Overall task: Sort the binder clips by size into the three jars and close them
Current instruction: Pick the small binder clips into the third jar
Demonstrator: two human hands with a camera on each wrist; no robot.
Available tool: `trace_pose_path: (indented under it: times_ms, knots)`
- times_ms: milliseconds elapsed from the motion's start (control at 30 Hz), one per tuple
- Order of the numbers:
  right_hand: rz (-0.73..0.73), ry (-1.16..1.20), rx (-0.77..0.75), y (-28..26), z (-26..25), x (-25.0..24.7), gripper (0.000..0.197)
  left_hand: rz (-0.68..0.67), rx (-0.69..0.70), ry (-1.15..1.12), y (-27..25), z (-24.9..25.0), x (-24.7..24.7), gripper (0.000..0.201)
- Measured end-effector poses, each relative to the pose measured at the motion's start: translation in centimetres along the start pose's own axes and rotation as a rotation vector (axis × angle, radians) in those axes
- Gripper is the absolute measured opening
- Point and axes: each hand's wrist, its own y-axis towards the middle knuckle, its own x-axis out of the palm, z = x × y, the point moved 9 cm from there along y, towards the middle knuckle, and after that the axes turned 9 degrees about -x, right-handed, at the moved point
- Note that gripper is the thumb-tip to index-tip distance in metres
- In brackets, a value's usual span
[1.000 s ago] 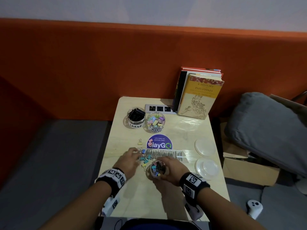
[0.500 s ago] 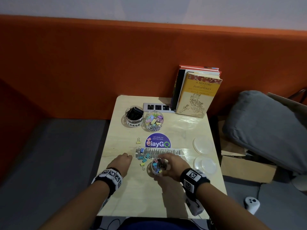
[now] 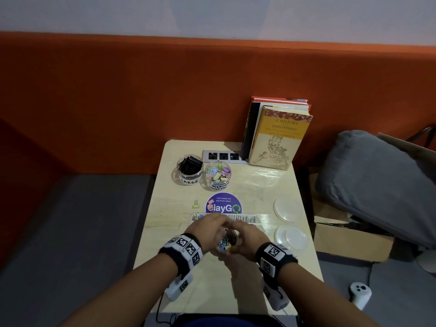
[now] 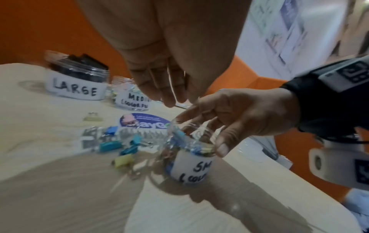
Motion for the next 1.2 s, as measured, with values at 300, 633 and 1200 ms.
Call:
trace_pose_path:
  times_ms: [300,633,1200]
  knots:
    - [-0.037,-0.011,0.019,-0.2,0.2,-0.2,0.078,-0.209,-0.221,0.198,-1.0,-8.7,3.1,0.031]
    - [-0.038,-0.003,0.022,-0.2,-0.2,-0.4,0.074,-0.220,-0.144,0.352,-1.9,-7.8,4.3,0.026]
    - [-0.036,0.012,0.022,-0.3,-0.2,-0.3,0.077,-0.124,-0.265,0.082,-1.4,-7.7,1.2,0.011]
